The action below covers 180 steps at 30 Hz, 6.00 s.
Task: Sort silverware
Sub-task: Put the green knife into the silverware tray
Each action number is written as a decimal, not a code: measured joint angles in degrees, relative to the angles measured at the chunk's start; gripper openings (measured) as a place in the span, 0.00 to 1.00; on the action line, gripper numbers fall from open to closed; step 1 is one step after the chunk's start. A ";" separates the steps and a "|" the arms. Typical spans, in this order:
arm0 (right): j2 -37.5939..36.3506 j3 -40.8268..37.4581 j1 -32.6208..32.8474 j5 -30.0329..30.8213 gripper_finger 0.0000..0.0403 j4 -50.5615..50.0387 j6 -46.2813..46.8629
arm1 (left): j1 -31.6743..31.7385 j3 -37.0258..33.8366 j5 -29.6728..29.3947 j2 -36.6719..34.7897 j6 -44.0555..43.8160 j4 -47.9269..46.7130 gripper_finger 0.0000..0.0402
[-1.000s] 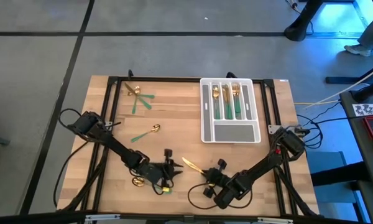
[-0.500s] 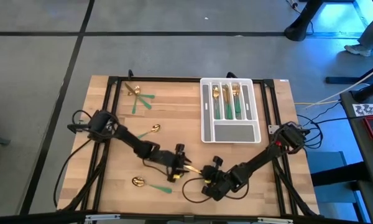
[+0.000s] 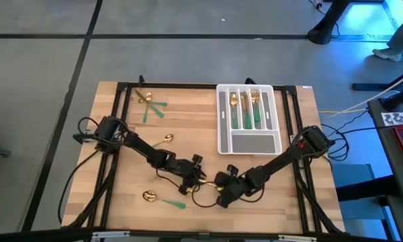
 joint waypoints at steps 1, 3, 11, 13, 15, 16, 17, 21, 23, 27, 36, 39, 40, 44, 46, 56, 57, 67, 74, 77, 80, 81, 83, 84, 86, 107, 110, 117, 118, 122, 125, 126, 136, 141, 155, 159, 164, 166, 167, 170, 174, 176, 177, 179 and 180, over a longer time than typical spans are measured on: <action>-0.16 0.00 -0.43 -0.69 0.14 0.02 -0.60 | 0.00 0.00 -0.01 0.00 -0.40 -0.29 0.40; -0.66 -0.02 -1.07 -1.93 0.14 -0.16 -1.39 | 0.00 0.00 -0.03 0.00 -1.69 -0.96 0.38; -0.75 -0.02 -1.39 -0.90 0.14 0.06 -4.05 | 0.00 -0.08 -0.11 0.00 -5.16 -2.86 0.27; -0.75 -0.02 -1.38 -0.78 0.14 0.12 -4.23 | 0.00 -0.11 0.12 0.02 -6.99 -2.96 0.24; -0.75 0.00 -1.38 -0.56 0.14 0.17 -4.40 | 0.02 -0.14 0.84 0.02 -8.60 -3.04 0.20; -0.75 0.00 -1.38 -0.46 0.14 0.18 -4.83 | 0.00 -0.15 0.85 0.02 -9.12 -3.05 0.19; -0.77 0.00 -1.38 -0.41 0.14 0.23 -5.86 | 0.00 -0.15 0.85 0.02 -9.42 -3.10 0.17; -0.77 0.39 -1.41 -0.08 0.22 0.55 -13.58 | 0.00 -0.17 0.83 0.00 -9.64 -3.23 0.11; -0.69 1.53 -1.49 -0.10 0.29 -0.69 -19.23 | 0.00 -0.17 0.83 0.00 -9.71 -3.21 0.09; -0.46 3.41 -1.65 2.66 0.42 -0.35 -28.12 | 0.11 -0.20 2.24 -0.02 -12.08 -3.21 0.07; 4.36 7.97 -1.17 6.34 0.48 -0.27 -37.03 | 0.17 -0.22 3.14 0.00 -18.72 -3.05 0.04; 5.63 9.07 -1.03 6.93 0.45 -1.13 -38.24 | 0.17 -0.22 3.50 -0.01 -19.08 -3.06 0.02; 5.88 9.19 -0.99 7.14 0.44 -1.43 -38.21 | 0.17 -0.22 3.52 -0.02 -19.10 -3.04 0.01; 5.96 9.33 -1.03 8.34 0.40 -5.15 -35.25 | -0.10 -0.38 3.56 -0.12 -18.35 -1.88 0.00; 5.96 9.38 -1.05 9.09 0.38 -6.17 -33.55 | -0.54 -0.55 3.45 -0.81 -17.40 -0.46 0.01; 3.16 10.28 -0.62 6.22 0.35 -6.17 -27.74 | -5.82 -0.57 -3.90 -11.12 -10.13 -3.17 0.00; 2.36 10.45 -0.22 6.45 0.35 -6.21 -26.86 | -6.48 -0.59 -5.09 -11.73 -9.89 -4.48 0.00; -4.28 -2.35 3.03 10.94 0.35 2.75 -18.82 | -10.23 -0.59 -8.58 -10.03 -13.96 -7.15 0.02; -4.33 -15.69 0.91 7.55 0.35 26.93 -20.57 | -10.38 -0.55 -9.09 -9.79 -15.37 -6.72 0.02; -4.46 -18.41 0.34 5.09 0.34 31.04 -20.63 | -10.53 -0.48 -9.15 -9.81 -14.32 -6.14 0.02; -3.52 -18.87 0.43 3.68 0.30 31.43 -20.35 | -11.26 -0.50 -9.25 -9.81 -13.52 -5.44 0.02; -2.82 -18.86 0.54 3.58 0.28 31.10 -20.33 | -11.48 -0.49 -9.25 -9.81 -13.00 -4.52 0.02; -0.89 -18.84 0.88 3.32 0.23 31.92 -19.87 | -11.98 -0.48 -9.19 -9.81 -12.57 -3.19 0.02; -0.08 -18.75 0.92 3.75 0.20 32.26 -19.00 | -12.12 -0.48 -9.15 -9.81 -12.48 -2.76 0.02; 1.63 -18.64 1.33 4.69 0.13 33.53 -15.98 | -12.26 -0.48 -8.90 -9.81 -12.65 -1.99 0.02; 4.10 -19.10 4.30 8.16 0.05 43.06 -13.44 | -7.61 -0.42 -6.84 -5.29 -0.92 -5.14 0.53; 4.10 -19.10 4.30 8.05 0.04 43.19 -13.79 | -7.91 -0.12 -8.64 -3.52 6.92 -5.07 0.53; 4.24 -19.21 4.31 7.76 0.05 44.56 -14.60 | -10.32 0.07 -19.34 -2.08 17.09 -6.08 0.47; 4.26 -19.21 4.31 7.58 0.05 44.73 -14.62 | -10.38 0.06 -20.01 -2.14 18.77 -6.23 0.46; 4.35 -19.23 4.32 7.62 0.05 45.36 -14.62 | -9.87 0.04 -20.65 -2.14 20.52 -6.56 0.45; 4.47 -19.36 4.30 8.01 0.04 47.18 -14.60 | -9.02 0.04 -20.54 -2.20 20.15 -7.89 0.44; 4.50 -19.34 4.30 7.93 0.04 47.83 -14.58 | -8.83 0.04 -20.57 -2.21 20.15 -8.04 0.44; 4.59 -19.26 4.28 8.05 0.00 50.82 -14.36 | -8.52 0.02 -23.11 -2.27 20.54 -8.30 0.44; 4.36 -19.23 4.30 10.72 0.01 50.83 -15.07 | -8.57 -0.15 -23.99 -2.32 16.92 -8.60 0.44; -7.76 -13.56 7.64 16.37 0.06 31.15 -23.37 | -9.75 -0.42 -25.75 -1.86 -1.73 -8.77 0.44; -9.40 -9.65 9.15 16.22 0.20 15.03 -13.98 | -9.97 -0.42 -24.73 -1.86 -2.18 -8.94 0.44; -9.05 -9.05 10.81 10.51 0.37 6.00 -1.20 | -10.01 -0.42 -24.49 -1.81 -2.52 -8.80 0.44; -8.08 -9.05 12.02 10.14 0.41 2.70 2.95 | -10.01 -0.42 -24.45 -1.81 -3.32 -8.80 0.44; -7.30 -9.04 12.80 11.07 0.42 1.79 4.16 | -10.01 -0.42 -24.41 -1.81 -3.67 -8.84 0.44; -4.65 -8.87 14.86 13.59 0.40 0.28 7.91 | -10.01 -0.42 -24.32 -1.81 -4.14 -8.87 0.44; -2.10 -8.74 16.56 15.50 0.36 0.37 11.91 | -10.01 -0.42 -24.16 -1.81 -4.21 -8.88 0.44; -1.65 -8.78 17.53 17.68 0.35 0.36 13.90 | -10.01 -0.42 -24.13 -1.81 -4.28 -8.87 0.44; -1.61 -8.81 17.99 18.80 0.35 0.43 14.49 | -10.01 -0.42 -24.13 -1.81 -4.28 -8.89 0.44; -1.53 -8.81 18.61 20.38 0.35 0.49 15.48 | -10.01 -0.44 -24.06 -1.81 -4.28 -8.87 0.44; -1.51 -8.83 18.79 20.51 0.34 0.48 15.53 | -10.01 -0.42 -24.06 -1.81 -4.28 -8.89 0.44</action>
